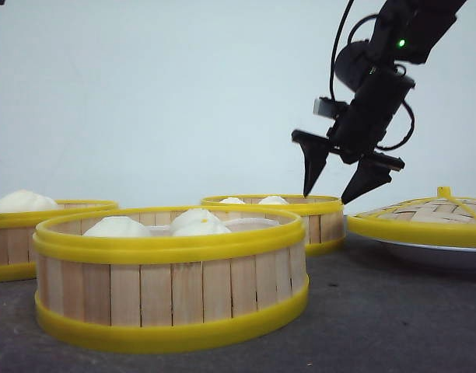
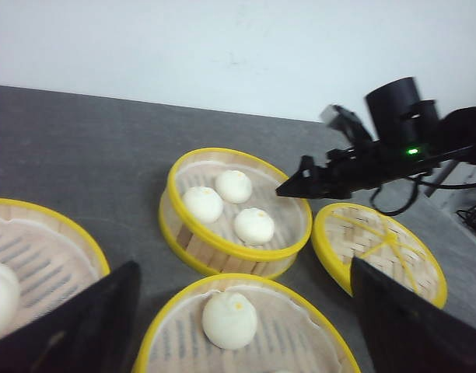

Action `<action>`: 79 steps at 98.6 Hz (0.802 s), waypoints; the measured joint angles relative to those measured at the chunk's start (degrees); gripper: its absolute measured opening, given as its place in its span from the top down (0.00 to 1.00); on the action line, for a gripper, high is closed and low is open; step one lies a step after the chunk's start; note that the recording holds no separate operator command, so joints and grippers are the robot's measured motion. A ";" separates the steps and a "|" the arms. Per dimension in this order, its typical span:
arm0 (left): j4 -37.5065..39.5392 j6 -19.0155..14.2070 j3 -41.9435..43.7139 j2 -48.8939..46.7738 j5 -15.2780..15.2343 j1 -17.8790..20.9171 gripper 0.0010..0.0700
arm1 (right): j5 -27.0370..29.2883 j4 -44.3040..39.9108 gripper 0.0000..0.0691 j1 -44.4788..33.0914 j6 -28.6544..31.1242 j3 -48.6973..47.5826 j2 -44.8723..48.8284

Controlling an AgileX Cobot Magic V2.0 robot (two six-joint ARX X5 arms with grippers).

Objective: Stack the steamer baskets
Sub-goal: 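Lower the right gripper onto the rim of the three-bun steamer basket and grasp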

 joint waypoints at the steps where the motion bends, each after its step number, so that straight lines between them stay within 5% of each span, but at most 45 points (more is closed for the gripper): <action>1: 0.00 0.00 0.00 0.00 0.00 -0.07 0.26 | 0.22 0.02 0.46 0.02 0.00 0.00 0.11; 33: 0.00 -0.13 0.00 -0.02 0.00 -1.49 0.26 | 3.85 0.92 0.79 0.13 0.00 0.11 1.77; 79: -0.04 -0.13 0.00 -0.04 -0.02 -3.56 0.26 | 7.15 1.36 0.91 1.36 1.05 0.50 2.84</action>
